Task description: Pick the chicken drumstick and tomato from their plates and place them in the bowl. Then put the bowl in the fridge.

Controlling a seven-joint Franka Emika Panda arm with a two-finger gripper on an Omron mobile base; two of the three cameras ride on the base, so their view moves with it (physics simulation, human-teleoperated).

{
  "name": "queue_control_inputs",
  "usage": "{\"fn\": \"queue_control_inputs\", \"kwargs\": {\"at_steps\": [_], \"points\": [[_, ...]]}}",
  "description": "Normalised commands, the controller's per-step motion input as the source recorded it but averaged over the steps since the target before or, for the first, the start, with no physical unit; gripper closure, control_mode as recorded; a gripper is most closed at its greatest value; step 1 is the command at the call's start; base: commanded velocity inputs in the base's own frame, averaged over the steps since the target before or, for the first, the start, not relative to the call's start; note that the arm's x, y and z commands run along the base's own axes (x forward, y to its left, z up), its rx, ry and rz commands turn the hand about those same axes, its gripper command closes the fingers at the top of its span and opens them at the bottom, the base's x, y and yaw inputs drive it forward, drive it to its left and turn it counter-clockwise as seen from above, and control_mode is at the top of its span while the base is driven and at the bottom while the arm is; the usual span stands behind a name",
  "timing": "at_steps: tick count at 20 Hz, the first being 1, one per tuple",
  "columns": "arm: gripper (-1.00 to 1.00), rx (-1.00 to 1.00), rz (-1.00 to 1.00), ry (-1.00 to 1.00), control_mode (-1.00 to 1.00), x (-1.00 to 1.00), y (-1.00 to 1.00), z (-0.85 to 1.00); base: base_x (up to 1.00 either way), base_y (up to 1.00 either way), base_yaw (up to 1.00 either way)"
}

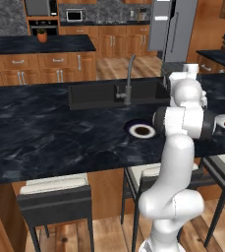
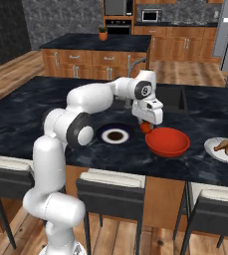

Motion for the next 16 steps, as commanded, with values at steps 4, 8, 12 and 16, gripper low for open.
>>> {"fn": "queue_control_inputs", "kwargs": {"at_steps": [4,8,12,16], "points": [[1.00,0.00,0.00,0.00,-1.00,0.15,-0.41,-0.25,0.00,0.00,0.00],[1.00,0.00,-0.01,0.00,-1.00,0.19,-0.34,-0.33,0.00,0.00,0.00],[1.00,0.00,0.00,-0.01,-1.00,0.24,-0.30,-0.32,0.00,0.00,0.00],[1.00,0.03,0.00,-0.06,-1.00,0.24,-0.27,-0.29,0.00,0.00,0.00]]}}
